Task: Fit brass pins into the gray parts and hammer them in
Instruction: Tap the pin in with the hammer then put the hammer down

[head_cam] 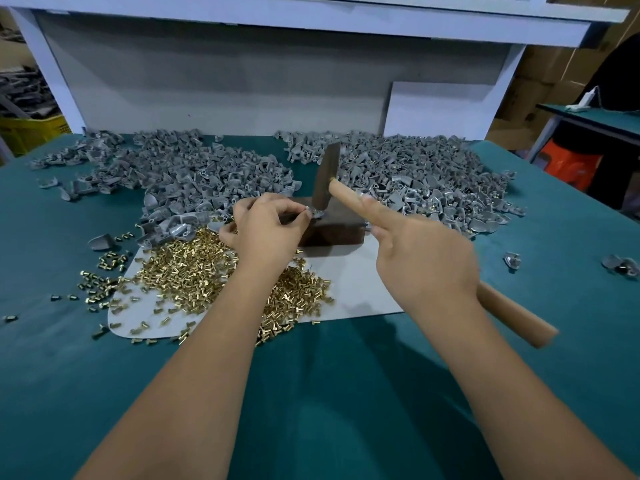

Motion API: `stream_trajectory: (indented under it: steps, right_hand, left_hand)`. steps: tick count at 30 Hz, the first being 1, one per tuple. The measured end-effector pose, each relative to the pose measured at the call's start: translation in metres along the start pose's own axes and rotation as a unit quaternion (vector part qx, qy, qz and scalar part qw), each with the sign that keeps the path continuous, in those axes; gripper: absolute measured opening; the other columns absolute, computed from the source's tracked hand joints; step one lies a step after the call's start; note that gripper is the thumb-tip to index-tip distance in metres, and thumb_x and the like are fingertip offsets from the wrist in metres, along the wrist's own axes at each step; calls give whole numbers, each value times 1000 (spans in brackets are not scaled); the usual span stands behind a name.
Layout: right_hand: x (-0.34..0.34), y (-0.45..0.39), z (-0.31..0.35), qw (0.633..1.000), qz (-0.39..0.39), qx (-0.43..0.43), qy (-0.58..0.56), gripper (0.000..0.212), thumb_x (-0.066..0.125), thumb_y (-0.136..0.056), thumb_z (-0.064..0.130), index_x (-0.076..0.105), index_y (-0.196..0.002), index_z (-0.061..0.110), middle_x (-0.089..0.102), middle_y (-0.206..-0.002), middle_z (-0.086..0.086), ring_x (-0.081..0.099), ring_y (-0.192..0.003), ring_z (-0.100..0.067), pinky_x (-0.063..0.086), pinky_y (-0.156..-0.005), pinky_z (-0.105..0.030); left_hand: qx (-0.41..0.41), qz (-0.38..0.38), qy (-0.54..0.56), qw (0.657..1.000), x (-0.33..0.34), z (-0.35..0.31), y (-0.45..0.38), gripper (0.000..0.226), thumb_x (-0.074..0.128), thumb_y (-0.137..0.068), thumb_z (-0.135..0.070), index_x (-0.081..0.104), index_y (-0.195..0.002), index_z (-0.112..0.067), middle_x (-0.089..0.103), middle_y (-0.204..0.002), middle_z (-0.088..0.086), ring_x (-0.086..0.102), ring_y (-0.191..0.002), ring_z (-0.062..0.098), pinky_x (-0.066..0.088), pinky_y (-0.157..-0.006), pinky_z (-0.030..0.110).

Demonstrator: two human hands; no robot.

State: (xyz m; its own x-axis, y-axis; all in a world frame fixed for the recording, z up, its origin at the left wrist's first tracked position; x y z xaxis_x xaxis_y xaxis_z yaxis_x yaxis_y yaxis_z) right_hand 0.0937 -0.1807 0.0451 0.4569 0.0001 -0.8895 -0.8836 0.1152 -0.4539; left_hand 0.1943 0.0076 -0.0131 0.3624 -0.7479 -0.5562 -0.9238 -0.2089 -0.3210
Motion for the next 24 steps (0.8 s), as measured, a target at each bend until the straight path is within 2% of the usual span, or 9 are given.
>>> stream_trajectory:
  steps: [3,6,9,11,14,17,21,24]
  right_hand:
    - [-9,-1,-5,999,-40,23,-11,47,41,-97,35,29,-139,55,31,-62,5,23,-45,-16,11,-43,-25]
    - [3,4,6,999,-8,-23,23,52,43,-97,33,23,-141,54,42,-72,1,32,-52,-22,16,-45,-28]
    - [0,-2,0,1000,-22,-5,-21,46,42,-98,35,31,-139,52,37,-69,3,33,-55,-22,15,-44,-27]
    - [-5,-8,-9,997,-53,18,-59,44,43,-98,33,36,-139,48,42,-67,2,32,-53,-21,14,-43,-25]
    - [-4,-20,-24,990,-65,55,-114,43,42,-99,30,38,-140,42,61,-80,-4,44,-61,-26,30,-50,-29]
    - [1,-24,-37,983,-59,89,-149,36,44,-98,26,47,-133,34,67,-93,-7,53,-73,-32,39,-59,-34]
    - [18,-22,-50,979,-25,129,-157,27,44,-97,24,53,-121,31,57,-77,0,45,-68,-28,34,-57,-33]
    - [34,-20,-59,977,10,153,-147,21,45,-96,23,54,-115,25,62,-85,-6,45,-70,-30,35,-58,-34]
  left_hand:
    - [0,-3,7,1000,0,-1,1,30,74,-81,-49,57,-57,-49,56,-100,-29,29,-127,12,13,-91,39]
    - [1,1,7,1000,-2,-4,1,26,73,-83,-48,59,-61,-49,56,-101,-27,29,-128,13,11,-87,36]
    - [-3,18,4,1000,-3,-3,3,21,70,-86,-48,61,-67,-47,58,-111,-26,27,-130,14,14,-96,41]
    - [-2,33,14,999,-2,-4,3,23,69,-87,-46,60,-66,-47,55,-112,-26,26,-132,14,15,-100,44]
    - [-14,50,45,998,-3,-4,4,23,68,-89,-42,61,-67,-43,54,-112,-25,24,-133,14,12,-104,45]
    - [-25,61,69,995,-3,-4,5,20,68,-89,-39,64,-69,-39,57,-118,-23,24,-135,15,10,-107,46]
    - [-29,70,78,994,-3,-3,6,18,68,-89,-38,65,-71,-38,57,-121,-23,23,-135,14,9,-104,45]
    - [-27,75,90,993,-2,-3,6,21,68,-90,-37,65,-69,-38,57,-119,-22,23,-134,15,10,-105,45]
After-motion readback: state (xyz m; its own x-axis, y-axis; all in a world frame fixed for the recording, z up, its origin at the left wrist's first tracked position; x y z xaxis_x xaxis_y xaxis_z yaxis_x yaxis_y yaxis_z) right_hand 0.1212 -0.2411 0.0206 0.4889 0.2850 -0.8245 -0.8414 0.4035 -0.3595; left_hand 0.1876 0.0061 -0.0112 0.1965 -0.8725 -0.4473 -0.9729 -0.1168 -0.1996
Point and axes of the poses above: each hand's wrist, its own y-axis away from the middle knuckle, its own x-axis out of the palm, z = x × y, the point moved 9 cm from there along -y, towards the middle knuckle
